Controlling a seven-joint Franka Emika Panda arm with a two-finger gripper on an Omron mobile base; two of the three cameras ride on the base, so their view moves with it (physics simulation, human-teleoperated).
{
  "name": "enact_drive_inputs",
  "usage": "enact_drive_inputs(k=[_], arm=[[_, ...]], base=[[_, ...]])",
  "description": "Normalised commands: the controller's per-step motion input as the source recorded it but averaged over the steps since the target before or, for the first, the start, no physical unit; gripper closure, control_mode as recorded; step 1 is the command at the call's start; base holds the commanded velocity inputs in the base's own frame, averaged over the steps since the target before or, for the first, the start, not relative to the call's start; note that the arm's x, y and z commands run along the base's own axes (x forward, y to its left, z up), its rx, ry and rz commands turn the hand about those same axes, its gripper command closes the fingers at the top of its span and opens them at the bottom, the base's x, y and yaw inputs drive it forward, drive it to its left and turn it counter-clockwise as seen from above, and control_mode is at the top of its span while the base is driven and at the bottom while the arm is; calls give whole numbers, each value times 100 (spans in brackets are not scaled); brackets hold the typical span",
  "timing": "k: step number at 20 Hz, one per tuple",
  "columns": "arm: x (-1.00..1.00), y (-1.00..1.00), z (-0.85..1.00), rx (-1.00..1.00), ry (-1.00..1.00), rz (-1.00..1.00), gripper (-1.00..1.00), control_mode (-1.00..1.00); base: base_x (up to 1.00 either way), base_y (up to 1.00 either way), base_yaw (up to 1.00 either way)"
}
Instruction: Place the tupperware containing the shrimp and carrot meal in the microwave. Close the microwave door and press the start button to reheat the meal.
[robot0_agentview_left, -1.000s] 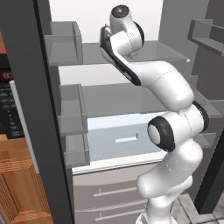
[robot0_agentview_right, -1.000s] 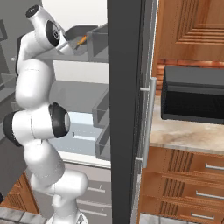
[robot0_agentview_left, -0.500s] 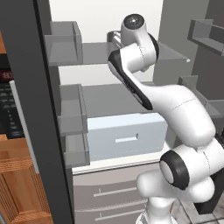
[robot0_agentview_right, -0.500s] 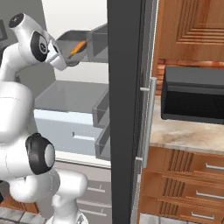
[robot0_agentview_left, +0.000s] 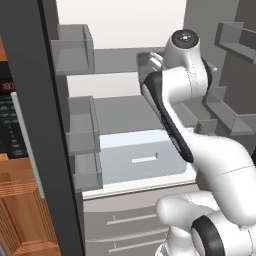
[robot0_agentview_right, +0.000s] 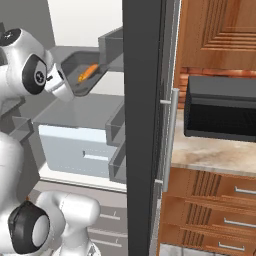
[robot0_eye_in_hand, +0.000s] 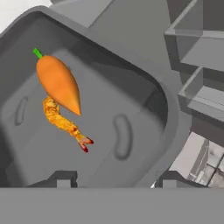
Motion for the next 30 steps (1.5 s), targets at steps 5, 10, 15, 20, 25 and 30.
enact_drive_inputs(k=[5,10,15,20,25,30], arm=[[-87,0,-8,0,18,6,100,-100],[-62,-7,0,0,10,3,100,-100],[-32,-27,0,0,0,0,100,-100],[-5,-19,0,0,2,0,100,-100],[-4,-4,0,0,6,0,100,-100],[-41,0,-4,0,8,1,100,-100]], base=[[0,0,0],[0,0,0],[0,0,0],[0,0,0],[0,0,0],[0,0,0]])
